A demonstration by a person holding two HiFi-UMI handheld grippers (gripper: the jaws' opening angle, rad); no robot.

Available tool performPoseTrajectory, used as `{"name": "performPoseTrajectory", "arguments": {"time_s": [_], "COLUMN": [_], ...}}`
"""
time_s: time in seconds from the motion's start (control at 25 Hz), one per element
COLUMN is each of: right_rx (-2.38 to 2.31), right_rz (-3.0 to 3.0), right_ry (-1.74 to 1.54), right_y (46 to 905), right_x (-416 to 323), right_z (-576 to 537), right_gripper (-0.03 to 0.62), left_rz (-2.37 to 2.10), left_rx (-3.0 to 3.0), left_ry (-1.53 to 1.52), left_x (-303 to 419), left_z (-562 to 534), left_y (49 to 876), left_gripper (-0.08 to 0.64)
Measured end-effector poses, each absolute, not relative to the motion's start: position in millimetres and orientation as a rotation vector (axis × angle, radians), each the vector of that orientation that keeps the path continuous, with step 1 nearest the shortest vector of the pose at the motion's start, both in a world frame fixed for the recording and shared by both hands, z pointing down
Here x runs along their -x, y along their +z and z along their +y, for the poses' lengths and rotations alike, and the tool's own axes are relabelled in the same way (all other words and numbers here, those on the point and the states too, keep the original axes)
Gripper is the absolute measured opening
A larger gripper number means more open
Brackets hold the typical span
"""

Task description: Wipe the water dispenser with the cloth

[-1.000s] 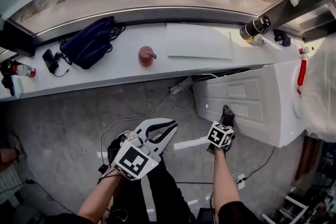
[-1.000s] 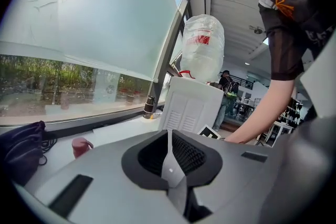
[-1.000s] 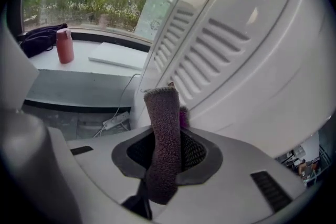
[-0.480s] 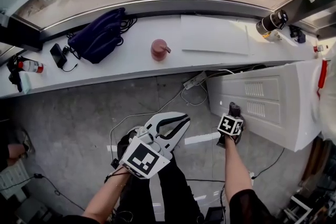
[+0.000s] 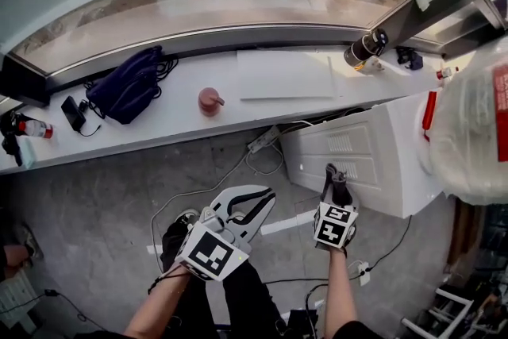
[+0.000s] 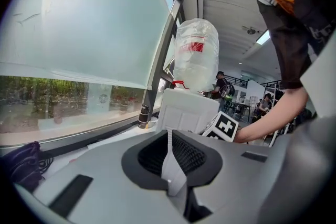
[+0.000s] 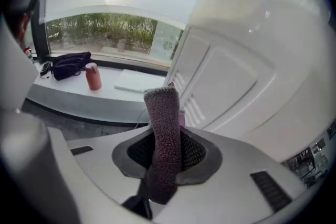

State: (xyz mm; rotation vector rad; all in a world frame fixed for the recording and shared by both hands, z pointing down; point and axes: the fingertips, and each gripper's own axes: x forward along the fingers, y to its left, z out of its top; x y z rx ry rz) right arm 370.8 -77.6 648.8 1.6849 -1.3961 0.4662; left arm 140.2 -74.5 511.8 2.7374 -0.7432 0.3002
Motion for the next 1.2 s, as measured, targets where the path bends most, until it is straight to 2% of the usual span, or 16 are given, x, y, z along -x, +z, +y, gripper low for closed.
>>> {"name": "performPoseTrajectory", "arguments": {"time_s": [0.32,0.52,0.68,0.88,1.2], "right_rx": [-1.845,-1.927,-1.914,-1.951,-1.955], "right_rz": [-1.478,-1.44,-1.388,-1.296,-1.189], "right_ry": [0.313,0.175,0.134,0.178,-0.088], "right_y": [473.4,408.0,403.3,436.6,445.9], "right_x": [-357.9,-370.4,-379.9,-398.7,-389.6], "right_z": [-82.2,-100.9,-114.7,-117.8,-119.3], "right_gripper": [0.103,0.101,0.103,0.101,0.101], "left_rz": [-0.683,-0.694,-0.713,-0.715,-0.74], "left_rx": [-2.767,-2.775,-2.764,-2.758,-2.713], "left_ry": [0.268,0.267,0.265,0.267,0.304], "left_x": [-136.4,-121.2,-110.2,-106.7,-101.4], "left_z": [-69.0,-72.5,-76.1,-75.2,-73.6], "left_y": [470.5,460.0,459.2,464.0,487.8], "left_gripper": [0.034,0.034,0.032,0.034,0.034]}}
